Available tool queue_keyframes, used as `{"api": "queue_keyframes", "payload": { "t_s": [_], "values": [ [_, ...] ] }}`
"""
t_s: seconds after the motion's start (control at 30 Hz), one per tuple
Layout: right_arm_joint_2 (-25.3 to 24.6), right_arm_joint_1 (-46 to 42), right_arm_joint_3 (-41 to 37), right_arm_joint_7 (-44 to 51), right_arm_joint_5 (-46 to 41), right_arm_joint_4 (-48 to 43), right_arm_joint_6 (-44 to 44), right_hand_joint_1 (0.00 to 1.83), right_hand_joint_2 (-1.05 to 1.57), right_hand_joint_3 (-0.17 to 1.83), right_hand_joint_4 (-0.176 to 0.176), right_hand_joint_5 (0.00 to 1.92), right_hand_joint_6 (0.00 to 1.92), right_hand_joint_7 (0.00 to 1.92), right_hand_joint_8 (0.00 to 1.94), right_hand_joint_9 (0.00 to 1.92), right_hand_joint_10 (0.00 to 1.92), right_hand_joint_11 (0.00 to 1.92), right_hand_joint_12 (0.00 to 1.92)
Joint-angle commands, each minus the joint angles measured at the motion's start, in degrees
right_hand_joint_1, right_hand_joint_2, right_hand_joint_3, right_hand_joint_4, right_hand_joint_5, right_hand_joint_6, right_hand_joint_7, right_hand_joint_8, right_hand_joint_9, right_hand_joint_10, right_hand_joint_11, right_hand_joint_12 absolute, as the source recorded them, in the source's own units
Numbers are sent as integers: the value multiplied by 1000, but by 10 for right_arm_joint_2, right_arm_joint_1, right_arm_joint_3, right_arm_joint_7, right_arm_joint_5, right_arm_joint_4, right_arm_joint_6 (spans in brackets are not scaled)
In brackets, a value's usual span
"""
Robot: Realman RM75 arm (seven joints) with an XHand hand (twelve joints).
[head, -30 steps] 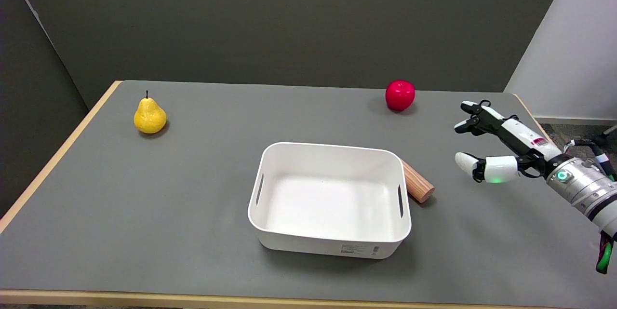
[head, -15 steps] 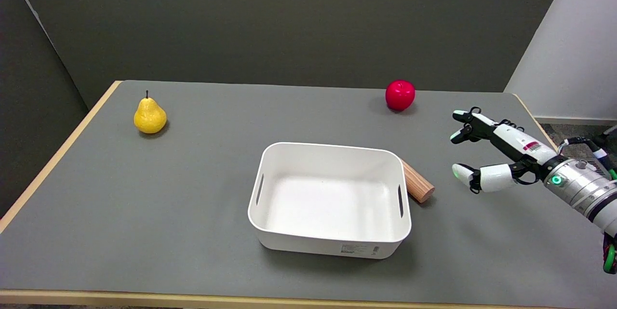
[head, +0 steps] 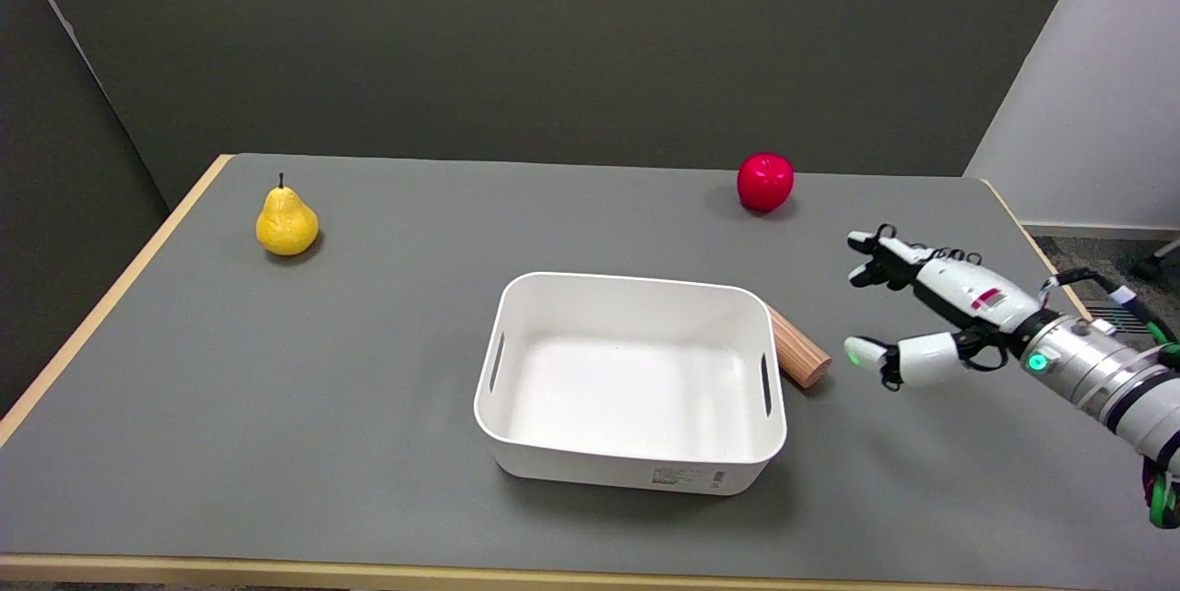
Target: Pick up the wooden cylinder.
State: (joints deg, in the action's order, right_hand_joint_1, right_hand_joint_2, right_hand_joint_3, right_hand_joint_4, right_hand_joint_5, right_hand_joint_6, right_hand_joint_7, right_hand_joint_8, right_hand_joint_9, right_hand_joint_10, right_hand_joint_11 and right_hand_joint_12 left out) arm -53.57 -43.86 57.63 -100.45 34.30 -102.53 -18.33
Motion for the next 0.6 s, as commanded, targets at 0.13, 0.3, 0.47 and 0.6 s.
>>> {"api": "queue_keyframes", "payload": {
  "t_s": [0.13, 0.3, 0.47, 0.6],
  "values": [
    [2, 29, 93, 107, 71, -5, 28, 533, 613, 848, -125, -1, 235, 318, 648, 172, 898, 107, 1331],
    [8, 47, 120, 129, 71, -3, 27, 521, 613, 843, -127, -1, 230, 316, 640, 173, 902, 109, 1333],
    [16, 57, 117, 132, 71, -4, 30, 513, 608, 844, -128, -1, 241, 319, 636, 187, 907, 120, 1349],
    [20, 64, 115, 132, 71, -6, 32, 513, 600, 847, -128, -1, 252, 321, 636, 194, 908, 131, 1368]
  ]
}}
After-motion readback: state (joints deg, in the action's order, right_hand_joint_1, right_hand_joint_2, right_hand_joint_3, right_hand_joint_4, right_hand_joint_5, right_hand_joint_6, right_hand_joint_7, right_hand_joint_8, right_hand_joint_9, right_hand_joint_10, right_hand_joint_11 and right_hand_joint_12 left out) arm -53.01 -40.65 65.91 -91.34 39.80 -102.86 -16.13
